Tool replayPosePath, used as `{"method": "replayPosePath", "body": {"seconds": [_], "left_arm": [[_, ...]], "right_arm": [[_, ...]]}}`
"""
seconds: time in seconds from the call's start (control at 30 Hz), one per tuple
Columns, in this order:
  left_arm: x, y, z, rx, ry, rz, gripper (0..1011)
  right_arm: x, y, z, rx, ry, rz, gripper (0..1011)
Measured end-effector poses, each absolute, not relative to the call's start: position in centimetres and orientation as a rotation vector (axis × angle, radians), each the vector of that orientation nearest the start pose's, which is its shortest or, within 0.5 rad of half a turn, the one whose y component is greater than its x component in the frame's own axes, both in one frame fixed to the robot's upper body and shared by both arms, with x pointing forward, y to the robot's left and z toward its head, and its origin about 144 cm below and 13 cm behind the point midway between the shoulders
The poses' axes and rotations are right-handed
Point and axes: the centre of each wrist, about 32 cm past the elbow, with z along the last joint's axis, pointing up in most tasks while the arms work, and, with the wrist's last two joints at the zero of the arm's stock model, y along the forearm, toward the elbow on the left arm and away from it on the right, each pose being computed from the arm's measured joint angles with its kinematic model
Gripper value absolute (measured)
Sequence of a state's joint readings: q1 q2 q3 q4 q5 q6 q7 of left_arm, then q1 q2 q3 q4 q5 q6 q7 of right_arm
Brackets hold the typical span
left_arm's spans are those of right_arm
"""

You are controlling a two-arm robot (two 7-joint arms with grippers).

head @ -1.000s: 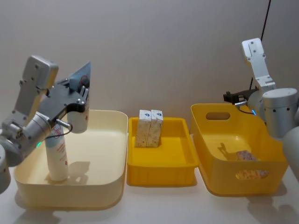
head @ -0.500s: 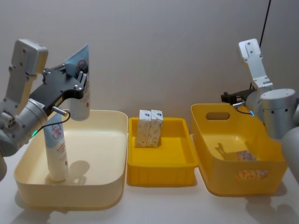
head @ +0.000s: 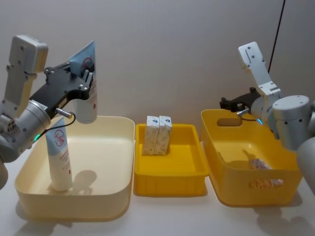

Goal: Bimanual collaborative sorting of washing and personal care products

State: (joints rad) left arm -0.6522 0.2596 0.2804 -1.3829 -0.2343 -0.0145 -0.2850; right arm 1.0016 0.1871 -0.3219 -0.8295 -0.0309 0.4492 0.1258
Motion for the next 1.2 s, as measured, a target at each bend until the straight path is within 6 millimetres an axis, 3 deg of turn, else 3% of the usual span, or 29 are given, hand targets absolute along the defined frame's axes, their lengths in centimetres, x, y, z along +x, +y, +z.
{"method": "replayPosePath", "body": {"seconds": [0.6,1.2], "left_arm": [[59.0,23.2,133.5,-0.172,-0.408,1.067,197],[57.9,23.2,133.9,-0.168,-0.406,1.087,197]], "right_arm": [[67.8,-25.3,134.9,-0.442,-0.189,-1.204,1001],[67.4,-23.7,135.1,-0.411,-0.247,-1.043,1001]]}}
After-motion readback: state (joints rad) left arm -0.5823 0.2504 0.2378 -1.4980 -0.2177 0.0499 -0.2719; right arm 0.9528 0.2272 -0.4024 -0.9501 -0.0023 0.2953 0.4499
